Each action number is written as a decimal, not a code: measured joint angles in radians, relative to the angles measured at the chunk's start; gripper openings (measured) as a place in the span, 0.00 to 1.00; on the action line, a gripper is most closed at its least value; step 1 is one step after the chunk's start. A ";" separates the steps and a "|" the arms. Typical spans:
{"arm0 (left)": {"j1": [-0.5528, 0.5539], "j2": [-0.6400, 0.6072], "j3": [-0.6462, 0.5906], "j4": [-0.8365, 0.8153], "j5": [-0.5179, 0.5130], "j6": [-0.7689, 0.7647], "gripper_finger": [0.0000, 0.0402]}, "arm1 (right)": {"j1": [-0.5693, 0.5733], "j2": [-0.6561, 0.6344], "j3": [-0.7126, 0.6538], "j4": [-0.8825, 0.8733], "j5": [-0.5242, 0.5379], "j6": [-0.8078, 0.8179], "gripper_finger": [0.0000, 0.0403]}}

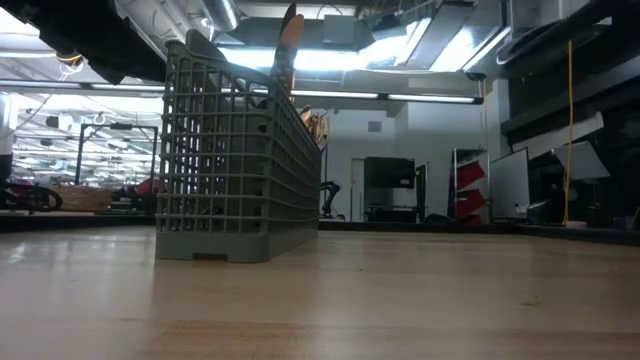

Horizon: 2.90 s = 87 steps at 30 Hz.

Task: Sort silverware
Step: Put the green fork into the gray silverware rack

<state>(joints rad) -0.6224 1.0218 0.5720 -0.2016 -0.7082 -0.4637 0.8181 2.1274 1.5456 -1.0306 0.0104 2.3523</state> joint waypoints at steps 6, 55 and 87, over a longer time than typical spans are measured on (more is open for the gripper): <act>0.000 0.000 0.000 -0.001 0.000 0.000 0.22 | 0.000 0.032 0.002 0.002 -0.001 -0.004 0.04; 0.000 -0.373 0.000 -0.155 0.000 0.117 0.22 | -0.053 0.046 0.040 -0.027 0.450 -0.135 0.01; 0.000 -0.372 -0.001 -0.244 0.000 0.077 0.22 | -0.172 0.052 0.033 0.072 0.279 -0.425 0.27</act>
<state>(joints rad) -0.6220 0.6498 0.5713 -0.4457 -0.7086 -0.3862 0.6463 2.1796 1.5787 -0.9584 0.2893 1.9271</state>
